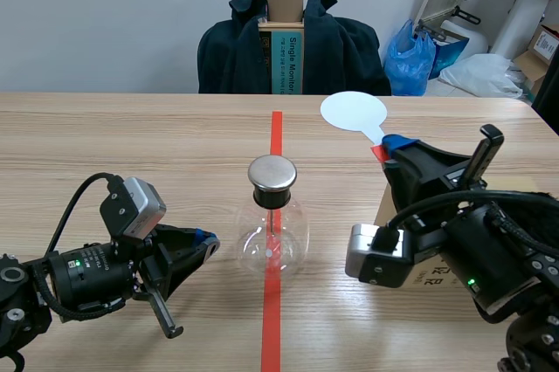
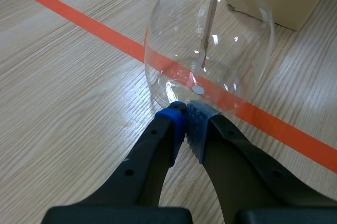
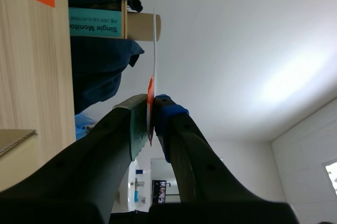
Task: Do the electroscope experiment.
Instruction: 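Move the plate toward and away from the electroscope, then put the plate down on the right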
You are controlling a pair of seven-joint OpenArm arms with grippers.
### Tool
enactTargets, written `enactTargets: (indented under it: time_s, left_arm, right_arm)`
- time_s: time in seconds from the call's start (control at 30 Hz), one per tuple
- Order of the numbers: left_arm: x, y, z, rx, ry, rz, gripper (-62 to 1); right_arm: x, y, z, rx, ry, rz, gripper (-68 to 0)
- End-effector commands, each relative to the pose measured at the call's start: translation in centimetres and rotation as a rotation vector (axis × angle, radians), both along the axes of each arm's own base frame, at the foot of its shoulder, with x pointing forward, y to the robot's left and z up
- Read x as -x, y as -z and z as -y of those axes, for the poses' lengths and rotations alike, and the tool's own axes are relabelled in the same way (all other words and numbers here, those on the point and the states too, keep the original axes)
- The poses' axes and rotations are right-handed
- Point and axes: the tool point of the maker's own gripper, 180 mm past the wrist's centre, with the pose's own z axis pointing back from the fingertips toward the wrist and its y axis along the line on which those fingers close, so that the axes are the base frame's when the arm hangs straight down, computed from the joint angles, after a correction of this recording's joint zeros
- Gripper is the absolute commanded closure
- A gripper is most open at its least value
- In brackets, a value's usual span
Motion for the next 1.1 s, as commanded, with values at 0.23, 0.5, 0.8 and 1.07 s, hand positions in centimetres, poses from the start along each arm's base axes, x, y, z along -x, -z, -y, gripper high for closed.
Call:
enactTargets:
  time_s: [0.23, 0.5, 0.8, 1.07]
  left_arm:
    - [-0.4, -1.0, 0.2, 0.029, -0.005, 0.023, -2.7]
    - [-0.4, -1.0, -0.1, 0.024, -0.006, 0.024, -2.7]
    - [-0.3, -1.1, -1.0, 0.011, -0.007, 0.027, -2.7]
    - [2.4, -4.2, -1.8, 0.009, 0.029, 0.087, -2.7]
  right_arm:
    - [1.7, -2.7, 0.7, -0.044, 0.041, 0.075, -0.8]
    - [4.2, -0.6, 2.9, -0.002, 0.104, -0.005, -0.8]
    - [6.7, 1.7, 4.3, -0.001, 0.172, -0.105, -0.8]
    - [7.9, 4.8, 5.7, 0.003, 0.243, -0.194, -0.8]
